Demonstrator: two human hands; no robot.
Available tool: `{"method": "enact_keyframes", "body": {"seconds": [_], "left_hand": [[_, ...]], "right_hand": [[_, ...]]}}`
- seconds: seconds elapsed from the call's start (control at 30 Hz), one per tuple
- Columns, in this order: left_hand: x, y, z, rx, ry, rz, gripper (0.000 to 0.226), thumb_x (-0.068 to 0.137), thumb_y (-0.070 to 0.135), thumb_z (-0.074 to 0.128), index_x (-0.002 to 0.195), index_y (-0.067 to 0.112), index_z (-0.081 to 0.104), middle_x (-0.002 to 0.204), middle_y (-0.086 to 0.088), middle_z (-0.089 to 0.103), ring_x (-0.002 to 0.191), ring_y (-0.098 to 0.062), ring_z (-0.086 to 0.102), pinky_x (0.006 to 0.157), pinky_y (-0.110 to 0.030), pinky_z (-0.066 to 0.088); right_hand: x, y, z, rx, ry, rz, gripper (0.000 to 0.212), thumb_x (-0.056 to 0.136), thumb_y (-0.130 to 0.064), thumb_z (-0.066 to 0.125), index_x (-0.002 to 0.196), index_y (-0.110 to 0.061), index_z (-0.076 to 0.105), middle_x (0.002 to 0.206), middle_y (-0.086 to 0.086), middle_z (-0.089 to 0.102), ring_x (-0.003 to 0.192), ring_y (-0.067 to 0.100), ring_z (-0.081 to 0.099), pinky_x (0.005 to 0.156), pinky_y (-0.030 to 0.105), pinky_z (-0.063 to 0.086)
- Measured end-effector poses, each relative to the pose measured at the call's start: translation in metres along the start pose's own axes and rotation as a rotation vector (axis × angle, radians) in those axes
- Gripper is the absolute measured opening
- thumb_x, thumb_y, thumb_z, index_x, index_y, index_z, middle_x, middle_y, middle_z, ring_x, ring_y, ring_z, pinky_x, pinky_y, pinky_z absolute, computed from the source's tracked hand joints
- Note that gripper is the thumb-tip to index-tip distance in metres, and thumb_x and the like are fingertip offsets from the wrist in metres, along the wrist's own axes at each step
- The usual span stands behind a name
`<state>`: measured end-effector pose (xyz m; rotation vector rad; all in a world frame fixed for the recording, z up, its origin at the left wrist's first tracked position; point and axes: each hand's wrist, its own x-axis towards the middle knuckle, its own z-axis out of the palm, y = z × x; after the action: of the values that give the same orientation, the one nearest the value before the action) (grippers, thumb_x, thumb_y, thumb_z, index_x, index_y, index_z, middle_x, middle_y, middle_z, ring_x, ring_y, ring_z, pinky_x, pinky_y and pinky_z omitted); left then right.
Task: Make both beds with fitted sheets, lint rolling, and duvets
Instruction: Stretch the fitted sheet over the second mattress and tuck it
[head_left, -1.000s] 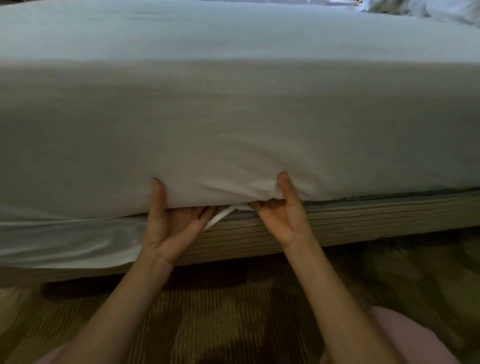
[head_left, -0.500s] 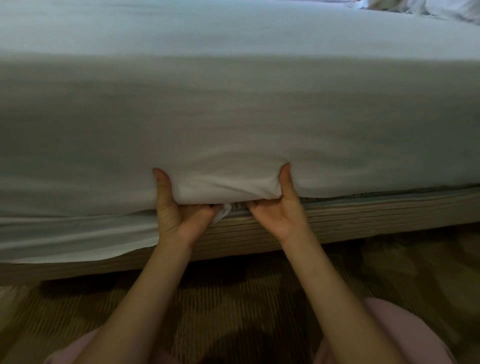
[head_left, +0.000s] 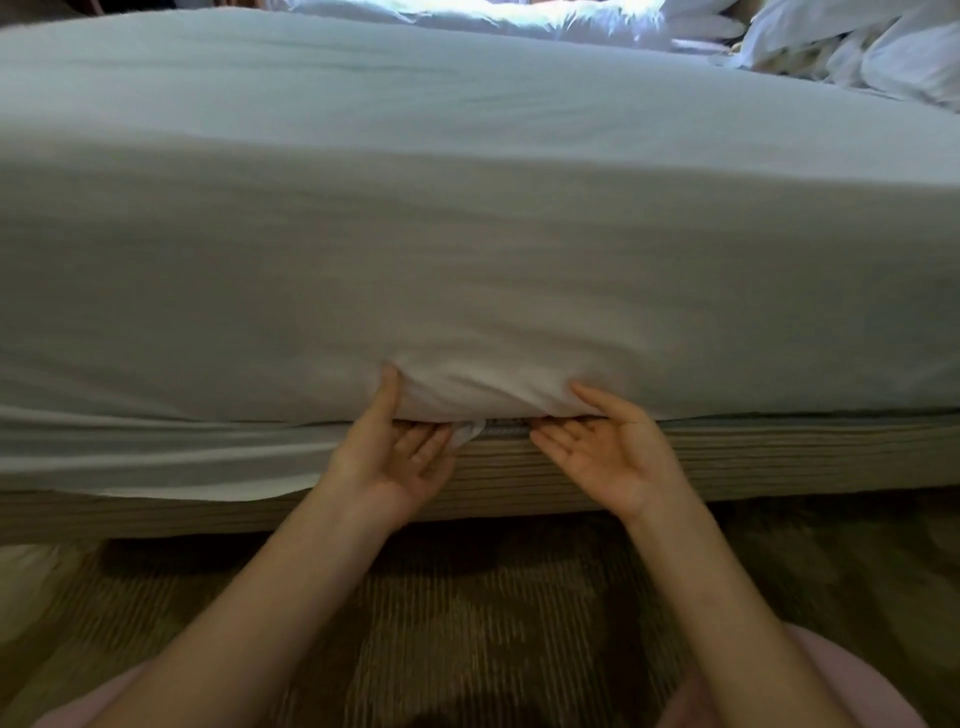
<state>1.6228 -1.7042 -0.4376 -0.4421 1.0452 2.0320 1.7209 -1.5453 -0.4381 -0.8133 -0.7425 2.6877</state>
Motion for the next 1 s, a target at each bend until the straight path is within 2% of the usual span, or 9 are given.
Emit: {"method": "enact_keyframes", "body": {"seconds": [0.07, 0.17, 0.23, 0.37, 0.43, 0.53, 0.6, 0.87, 1.0], "left_hand": [[-0.006, 0.003, -0.018, 0.081, 0.057, -0.099, 0.045, 0.09, 0.049, 0.052, 0.113, 0.011, 0.055, 0.106, -0.009, 0.06, 0.109, -0.019, 0.053, 0.087, -0.036, 0.039], [-0.012, 0.018, -0.034, 0.011, 0.179, -0.152, 0.024, 0.094, 0.035, 0.053, 0.104, 0.013, 0.054, 0.118, -0.017, 0.049, 0.116, -0.029, 0.049, 0.081, -0.041, 0.041], [-0.012, 0.028, -0.04, -0.064, 0.192, -0.113, 0.015, 0.095, 0.026, 0.053, 0.096, 0.011, 0.054, 0.123, -0.018, 0.048, 0.115, -0.032, 0.051, 0.075, -0.043, 0.048], [-0.008, 0.038, -0.047, -0.022, 0.149, -0.001, 0.015, 0.097, 0.009, 0.044, 0.084, 0.006, 0.053, 0.096, -0.011, 0.061, 0.061, -0.02, 0.068, 0.051, -0.026, 0.054], [-0.008, 0.041, -0.047, -0.024, 0.125, 0.041, 0.016, 0.096, 0.007, 0.044, 0.086, 0.001, 0.055, 0.088, -0.013, 0.062, 0.06, -0.023, 0.067, 0.058, -0.026, 0.056], [-0.012, 0.05, -0.051, -0.068, 0.06, 0.062, 0.024, 0.095, 0.009, 0.045, 0.111, -0.005, 0.055, 0.112, -0.02, 0.06, 0.104, -0.032, 0.06, 0.094, -0.037, 0.048], [-0.017, 0.056, -0.055, -0.075, 0.018, 0.063, 0.036, 0.094, 0.011, 0.045, 0.125, -0.009, 0.049, 0.125, -0.022, 0.056, 0.118, -0.035, 0.053, 0.104, -0.04, 0.04], [-0.018, 0.059, -0.064, -0.323, -0.142, 0.061, 0.059, 0.077, 0.009, 0.054, 0.132, -0.009, 0.042, 0.134, -0.026, 0.049, 0.127, -0.039, 0.045, 0.102, -0.048, 0.037], [-0.012, 0.059, -0.059, -0.332, -0.135, 0.079, 0.035, 0.089, 0.007, 0.047, 0.121, -0.008, 0.049, 0.134, -0.026, 0.049, 0.128, -0.039, 0.044, 0.11, -0.047, 0.032]], "right_hand": [[0.002, 0.001, 0.0, -0.005, 0.0, -0.006, 0.074, 0.067, -0.006, 0.072, 0.134, 0.001, 0.042, 0.114, 0.02, 0.056, 0.124, 0.033, 0.047, 0.112, 0.043, 0.029], [0.005, 0.007, 0.006, 0.005, -0.041, 0.025, 0.121, 0.022, -0.006, 0.094, 0.131, -0.002, 0.04, 0.116, 0.025, 0.056, 0.113, 0.035, 0.052, 0.107, 0.046, 0.034], [0.007, 0.019, 0.013, 0.023, -0.098, 0.048, 0.118, 0.023, -0.01, 0.095, 0.128, -0.002, 0.042, 0.115, 0.027, 0.058, 0.105, 0.037, 0.056, 0.1, 0.045, 0.039], [0.015, 0.043, 0.028, 0.132, -0.111, 0.053, 0.109, 0.032, -0.017, 0.095, 0.128, 0.001, 0.048, 0.115, 0.022, 0.065, 0.111, 0.035, 0.057, 0.097, 0.044, 0.041], [0.02, 0.052, 0.034, 0.207, -0.164, 0.024, 0.107, 0.031, -0.019, 0.096, 0.127, -0.002, 0.052, 0.119, 0.02, 0.064, 0.116, 0.034, 0.057, 0.103, 0.045, 0.041], [0.028, 0.066, 0.045, 0.288, -0.241, -0.044, 0.102, 0.037, -0.027, 0.096, 0.128, -0.009, 0.055, 0.124, 0.015, 0.062, 0.119, 0.032, 0.056, 0.107, 0.049, 0.038], [0.033, 0.071, 0.05, 0.312, -0.283, -0.076, 0.1, 0.04, -0.03, 0.095, 0.13, -0.011, 0.055, 0.127, 0.014, 0.061, 0.121, 0.032, 0.055, 0.108, 0.051, 0.036], [0.04, 0.06, 0.049, 0.081, -0.181, 0.022, 0.108, 0.022, -0.031, 0.096, 0.12, -0.008, 0.057, 0.116, 0.016, 0.067, 0.109, 0.035, 0.062, 0.1, 0.053, 0.043], [0.034, 0.038, 0.039, -0.162, -0.113, 0.113, 0.116, 0.008, -0.023, 0.097, 0.115, -0.003, 0.057, 0.109, 0.024, 0.067, 0.105, 0.039, 0.062, 0.094, 0.049, 0.044]]}}
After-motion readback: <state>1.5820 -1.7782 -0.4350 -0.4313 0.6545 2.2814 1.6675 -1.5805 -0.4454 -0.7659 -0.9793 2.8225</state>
